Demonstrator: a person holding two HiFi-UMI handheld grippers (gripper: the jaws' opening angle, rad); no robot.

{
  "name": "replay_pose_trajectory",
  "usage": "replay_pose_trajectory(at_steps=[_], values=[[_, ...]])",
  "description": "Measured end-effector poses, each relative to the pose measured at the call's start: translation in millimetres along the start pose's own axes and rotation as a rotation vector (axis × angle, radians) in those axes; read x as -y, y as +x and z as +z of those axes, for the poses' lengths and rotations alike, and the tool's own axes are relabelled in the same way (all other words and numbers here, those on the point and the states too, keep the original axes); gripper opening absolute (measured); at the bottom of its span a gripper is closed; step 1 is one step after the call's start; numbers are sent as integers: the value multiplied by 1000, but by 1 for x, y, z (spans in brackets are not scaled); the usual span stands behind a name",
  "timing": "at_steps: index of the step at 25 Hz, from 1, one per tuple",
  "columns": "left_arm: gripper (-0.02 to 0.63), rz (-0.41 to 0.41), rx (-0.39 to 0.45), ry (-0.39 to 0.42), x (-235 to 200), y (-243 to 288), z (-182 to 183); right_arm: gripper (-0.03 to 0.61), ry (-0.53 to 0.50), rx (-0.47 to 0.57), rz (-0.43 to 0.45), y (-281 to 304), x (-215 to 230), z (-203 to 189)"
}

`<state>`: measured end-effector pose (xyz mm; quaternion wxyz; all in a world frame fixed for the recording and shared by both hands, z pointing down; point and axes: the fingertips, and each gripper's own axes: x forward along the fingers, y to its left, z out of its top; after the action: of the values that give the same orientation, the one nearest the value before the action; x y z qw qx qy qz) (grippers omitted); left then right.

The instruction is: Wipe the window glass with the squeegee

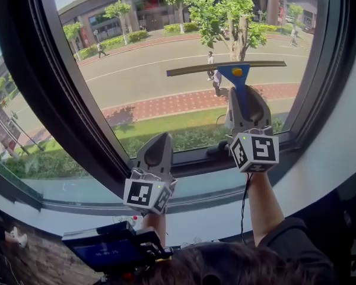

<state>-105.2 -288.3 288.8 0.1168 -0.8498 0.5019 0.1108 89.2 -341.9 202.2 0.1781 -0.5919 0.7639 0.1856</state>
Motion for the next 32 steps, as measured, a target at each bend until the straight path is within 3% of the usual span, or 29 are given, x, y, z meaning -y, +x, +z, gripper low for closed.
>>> replay_pose_trajectory(at_steps=[32], values=[[2, -13, -15, -5, 6, 3, -8, 143, 7, -125, 8, -42, -5, -69]])
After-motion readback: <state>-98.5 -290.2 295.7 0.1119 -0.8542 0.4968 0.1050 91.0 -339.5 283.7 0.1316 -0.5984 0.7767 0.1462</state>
